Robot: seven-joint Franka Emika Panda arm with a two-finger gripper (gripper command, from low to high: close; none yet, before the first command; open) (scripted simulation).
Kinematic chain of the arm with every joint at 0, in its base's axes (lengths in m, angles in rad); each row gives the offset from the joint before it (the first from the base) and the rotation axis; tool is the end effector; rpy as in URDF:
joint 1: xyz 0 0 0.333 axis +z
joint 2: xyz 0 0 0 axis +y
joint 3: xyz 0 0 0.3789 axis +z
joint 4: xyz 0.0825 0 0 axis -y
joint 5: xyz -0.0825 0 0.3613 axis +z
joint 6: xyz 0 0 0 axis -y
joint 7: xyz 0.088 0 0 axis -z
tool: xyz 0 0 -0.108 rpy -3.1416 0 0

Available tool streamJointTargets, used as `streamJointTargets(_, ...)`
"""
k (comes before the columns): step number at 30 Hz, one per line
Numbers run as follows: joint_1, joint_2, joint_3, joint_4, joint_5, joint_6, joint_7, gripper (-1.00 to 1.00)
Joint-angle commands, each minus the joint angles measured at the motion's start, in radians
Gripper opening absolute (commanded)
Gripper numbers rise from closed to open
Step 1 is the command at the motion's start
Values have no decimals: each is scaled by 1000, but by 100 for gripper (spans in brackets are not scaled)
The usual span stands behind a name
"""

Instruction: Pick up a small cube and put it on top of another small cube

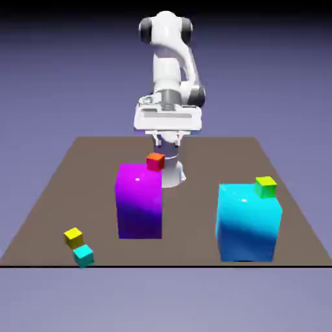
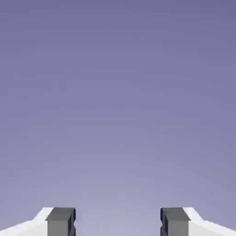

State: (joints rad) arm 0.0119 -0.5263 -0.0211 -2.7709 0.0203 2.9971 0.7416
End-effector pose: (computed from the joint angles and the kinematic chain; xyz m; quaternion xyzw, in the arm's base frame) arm 0.3528 -0.0057 0.5223 -0.8618 0.3497 -0.3392 0.1413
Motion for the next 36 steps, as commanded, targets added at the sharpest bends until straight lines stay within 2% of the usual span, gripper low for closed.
streamJointTargets(1, 0, 36, -18, 32, 17, -33, 0, 0)
streamJointTargets(36, -4, 1305, -630, 1166, 605, -1192, 17, 0)
